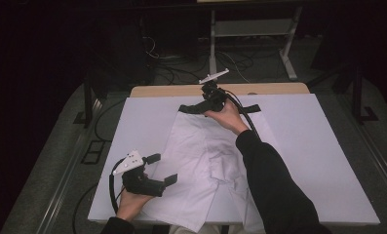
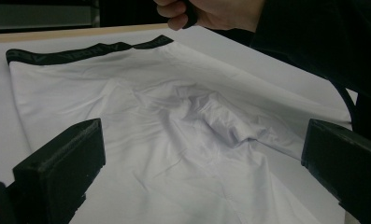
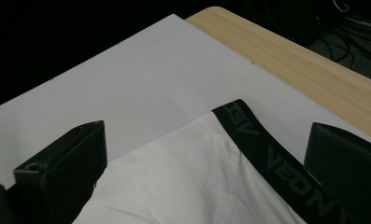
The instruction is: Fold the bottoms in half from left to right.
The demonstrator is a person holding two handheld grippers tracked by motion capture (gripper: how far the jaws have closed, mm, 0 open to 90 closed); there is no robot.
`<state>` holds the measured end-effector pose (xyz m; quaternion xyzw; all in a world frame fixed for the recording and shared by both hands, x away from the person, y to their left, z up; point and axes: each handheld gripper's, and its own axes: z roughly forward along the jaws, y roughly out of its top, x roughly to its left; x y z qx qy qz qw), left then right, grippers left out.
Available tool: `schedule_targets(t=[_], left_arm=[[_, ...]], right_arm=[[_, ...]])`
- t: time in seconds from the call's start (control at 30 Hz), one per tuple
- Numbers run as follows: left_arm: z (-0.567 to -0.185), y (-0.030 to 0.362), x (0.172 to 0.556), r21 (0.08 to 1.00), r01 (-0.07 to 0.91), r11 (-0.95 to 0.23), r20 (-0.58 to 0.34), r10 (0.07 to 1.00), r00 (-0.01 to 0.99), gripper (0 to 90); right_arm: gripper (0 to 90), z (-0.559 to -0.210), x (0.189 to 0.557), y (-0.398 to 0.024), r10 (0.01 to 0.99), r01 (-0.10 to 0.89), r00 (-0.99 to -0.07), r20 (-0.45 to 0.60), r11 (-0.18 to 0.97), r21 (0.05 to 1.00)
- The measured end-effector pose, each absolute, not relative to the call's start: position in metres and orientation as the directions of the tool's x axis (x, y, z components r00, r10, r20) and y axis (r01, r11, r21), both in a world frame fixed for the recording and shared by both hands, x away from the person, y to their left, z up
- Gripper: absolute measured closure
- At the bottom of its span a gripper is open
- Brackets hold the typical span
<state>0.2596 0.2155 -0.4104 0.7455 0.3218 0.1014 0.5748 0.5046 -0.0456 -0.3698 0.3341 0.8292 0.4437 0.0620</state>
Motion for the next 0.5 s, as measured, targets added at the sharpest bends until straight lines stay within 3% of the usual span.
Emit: schedule_targets(t=[0.5], left_arm=[[-0.41, 0.217, 0.26, 0.922, 0.366, -0.128, -0.222, 0.599, 0.769, 0.0]], right_arm=[[0.0, -0.382, 0.52, -0.027, 0.615, 0.515, -0.762, 0.2, 0.39, 0.763]])
